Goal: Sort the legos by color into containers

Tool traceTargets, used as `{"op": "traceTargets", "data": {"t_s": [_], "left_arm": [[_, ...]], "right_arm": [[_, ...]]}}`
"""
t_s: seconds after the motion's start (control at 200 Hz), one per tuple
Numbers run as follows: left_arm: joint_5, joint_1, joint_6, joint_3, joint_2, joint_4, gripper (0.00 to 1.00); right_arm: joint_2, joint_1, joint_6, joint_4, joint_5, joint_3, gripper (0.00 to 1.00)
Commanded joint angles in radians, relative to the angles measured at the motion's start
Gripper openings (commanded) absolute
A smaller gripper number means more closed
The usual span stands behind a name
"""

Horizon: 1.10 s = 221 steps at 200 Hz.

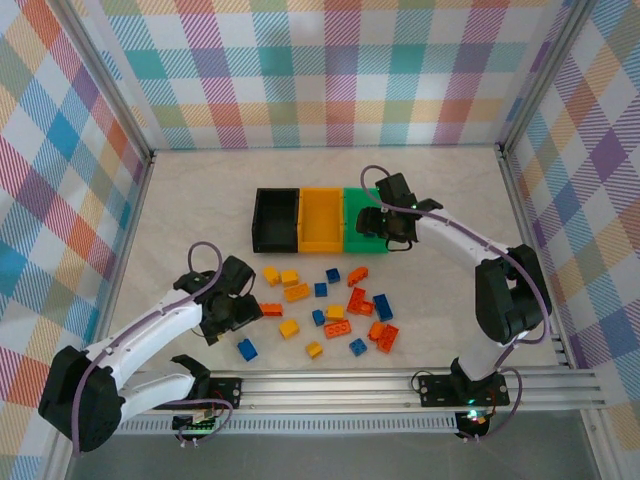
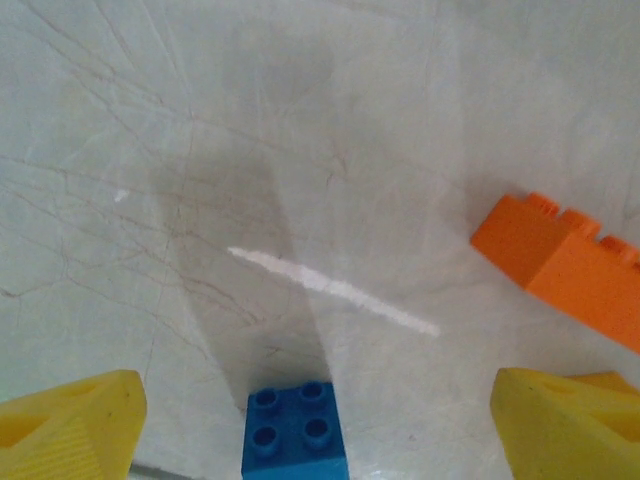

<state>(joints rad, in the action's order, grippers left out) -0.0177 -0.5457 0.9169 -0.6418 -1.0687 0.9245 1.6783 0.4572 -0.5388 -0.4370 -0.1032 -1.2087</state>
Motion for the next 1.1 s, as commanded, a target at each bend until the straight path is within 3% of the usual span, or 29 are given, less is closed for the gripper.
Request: {"op": "traceTargets", "data": {"t_s": [0.0,0.145,0.325,0.52,0.815,1.1], "left_arm": [[0.047,-0.059,-0.032,0.011,-0.001,0.055,0.90],[0.072,-0.165,-0.019,0.052,-0.044,0.060,0.90],[0.113,-0.237,0.049,0.139,-0.063,-0.036,0.82],[0.076,-0.246,0.050,0.133,-0.085,-0.067,0.66],[-0.044,-0.243,0.003,0.086,-0.114,-0.102,0.68],[-0.041,-0.243,0.009,0.083,-0.081,-0.104,0.39]], "right_arm": [[-0.026,-0.008,-0.015,0.018,0.014,0.016,0.73],[-0.026,-0.011,-0.021,0.029,0.015,0.029,0.73],[-0.031,-0.016,-0.022,0.029,0.019,0.030,0.73],[-0.044,-0.020,-0.020,0.026,0.020,0.034,0.73],[-0.060,-0.022,-0.018,0.029,0.022,0.051,0.73],[-0.084,-0.028,-0.014,0.026,0.013,0.066,0.73]]}}
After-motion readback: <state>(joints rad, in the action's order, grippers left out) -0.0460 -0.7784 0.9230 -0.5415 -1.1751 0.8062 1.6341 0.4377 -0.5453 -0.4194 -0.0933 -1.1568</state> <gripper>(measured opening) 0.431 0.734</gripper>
